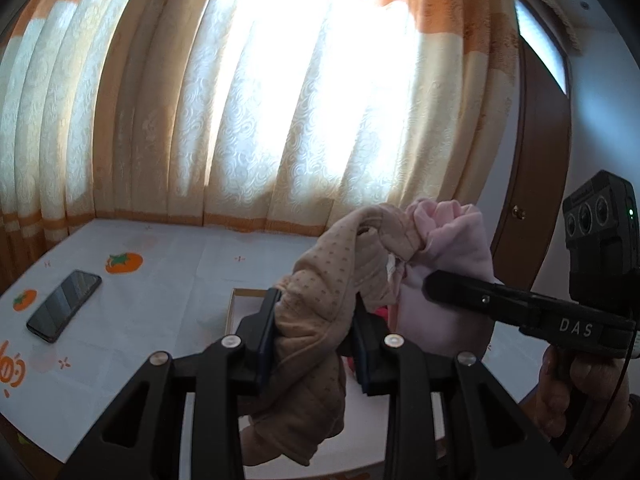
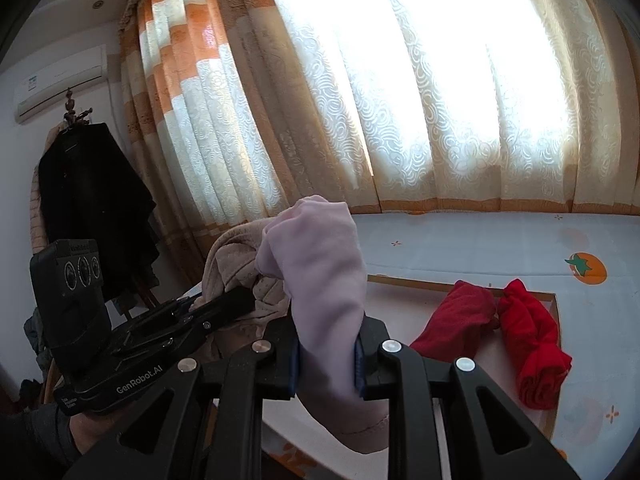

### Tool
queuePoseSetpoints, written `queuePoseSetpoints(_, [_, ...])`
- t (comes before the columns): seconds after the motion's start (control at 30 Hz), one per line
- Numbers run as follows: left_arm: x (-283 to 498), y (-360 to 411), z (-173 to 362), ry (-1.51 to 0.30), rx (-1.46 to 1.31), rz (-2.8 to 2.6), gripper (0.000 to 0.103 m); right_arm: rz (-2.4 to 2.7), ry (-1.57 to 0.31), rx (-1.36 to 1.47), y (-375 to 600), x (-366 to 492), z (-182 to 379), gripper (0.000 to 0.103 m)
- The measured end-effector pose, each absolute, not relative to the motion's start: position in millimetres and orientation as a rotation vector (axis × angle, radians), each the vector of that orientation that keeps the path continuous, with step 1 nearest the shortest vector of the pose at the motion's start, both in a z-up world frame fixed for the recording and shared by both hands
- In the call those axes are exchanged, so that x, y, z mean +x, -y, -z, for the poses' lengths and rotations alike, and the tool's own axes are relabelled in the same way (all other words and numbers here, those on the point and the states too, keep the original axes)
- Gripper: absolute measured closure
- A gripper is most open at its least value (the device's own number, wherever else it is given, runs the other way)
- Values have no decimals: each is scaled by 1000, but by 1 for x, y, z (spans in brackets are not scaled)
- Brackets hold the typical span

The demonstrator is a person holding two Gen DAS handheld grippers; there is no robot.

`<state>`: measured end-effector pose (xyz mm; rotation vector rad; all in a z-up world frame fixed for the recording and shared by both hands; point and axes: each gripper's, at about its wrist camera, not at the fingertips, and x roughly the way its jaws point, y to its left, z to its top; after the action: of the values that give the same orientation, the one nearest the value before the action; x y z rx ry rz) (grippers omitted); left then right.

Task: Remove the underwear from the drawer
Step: 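Lower both underwear into the tray beside the red socks and open both tools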

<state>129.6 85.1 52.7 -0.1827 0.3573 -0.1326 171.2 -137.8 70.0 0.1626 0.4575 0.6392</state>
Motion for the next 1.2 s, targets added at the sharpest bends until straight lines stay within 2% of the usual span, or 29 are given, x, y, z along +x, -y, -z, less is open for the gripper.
queuePoseSetpoints(0.63, [207,-119,-26,-544,-410,119,72,-613,-667,286,123,256,-43,81])
queuePoseSetpoints(1.2, [231,-121,-19,-637,-440,73,72,-558,-769,300,114,303,-22,81])
